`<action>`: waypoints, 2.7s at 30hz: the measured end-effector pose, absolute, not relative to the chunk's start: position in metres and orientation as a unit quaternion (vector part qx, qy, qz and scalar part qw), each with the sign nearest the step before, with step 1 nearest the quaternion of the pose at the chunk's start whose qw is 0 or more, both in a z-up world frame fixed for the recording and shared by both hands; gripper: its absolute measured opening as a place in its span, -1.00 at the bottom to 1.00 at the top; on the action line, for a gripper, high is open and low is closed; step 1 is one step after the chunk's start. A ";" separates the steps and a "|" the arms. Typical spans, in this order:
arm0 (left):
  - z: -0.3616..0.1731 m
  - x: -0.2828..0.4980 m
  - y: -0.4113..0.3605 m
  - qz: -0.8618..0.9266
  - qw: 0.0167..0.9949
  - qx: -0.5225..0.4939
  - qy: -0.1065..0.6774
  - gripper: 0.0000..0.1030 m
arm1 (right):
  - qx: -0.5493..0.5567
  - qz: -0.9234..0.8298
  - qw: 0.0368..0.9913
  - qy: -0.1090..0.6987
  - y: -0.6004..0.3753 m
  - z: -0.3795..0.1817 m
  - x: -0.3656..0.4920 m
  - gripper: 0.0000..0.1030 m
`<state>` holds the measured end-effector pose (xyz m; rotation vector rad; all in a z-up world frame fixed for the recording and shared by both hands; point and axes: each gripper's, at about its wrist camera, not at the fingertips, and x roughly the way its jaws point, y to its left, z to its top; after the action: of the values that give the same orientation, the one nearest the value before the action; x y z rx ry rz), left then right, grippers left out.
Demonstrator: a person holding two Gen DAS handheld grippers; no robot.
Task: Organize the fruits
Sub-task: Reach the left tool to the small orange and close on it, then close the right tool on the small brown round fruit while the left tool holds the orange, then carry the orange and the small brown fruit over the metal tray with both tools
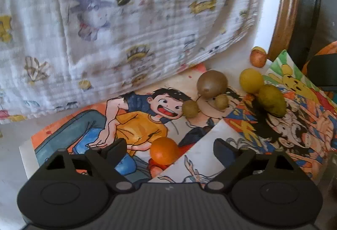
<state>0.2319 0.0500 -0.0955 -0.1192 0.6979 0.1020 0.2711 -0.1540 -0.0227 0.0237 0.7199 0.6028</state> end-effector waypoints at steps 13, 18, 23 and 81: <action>-0.111 0.247 0.054 0.044 0.928 -0.055 0.365 -0.06 | 0.008 0.297 0.884 0.362 -0.140 -0.039 0.289 0.99; -0.110 0.246 0.058 0.037 0.929 -0.064 0.363 -0.32 | -0.002 0.295 0.882 0.368 -0.135 -0.046 0.297 0.99; -0.106 0.237 0.062 0.039 0.929 -0.071 0.360 -0.32 | -0.020 0.292 0.875 0.386 -0.125 -0.064 0.312 0.99; -0.056 0.162 0.046 0.023 0.947 -0.086 0.308 -0.32 | -0.021 0.322 0.885 0.335 -0.150 -0.001 0.229 -0.43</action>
<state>0.1619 0.0461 -0.0560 -0.1741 0.6270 0.0460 0.2295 -0.1502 -0.0011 -0.0437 0.6961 0.6691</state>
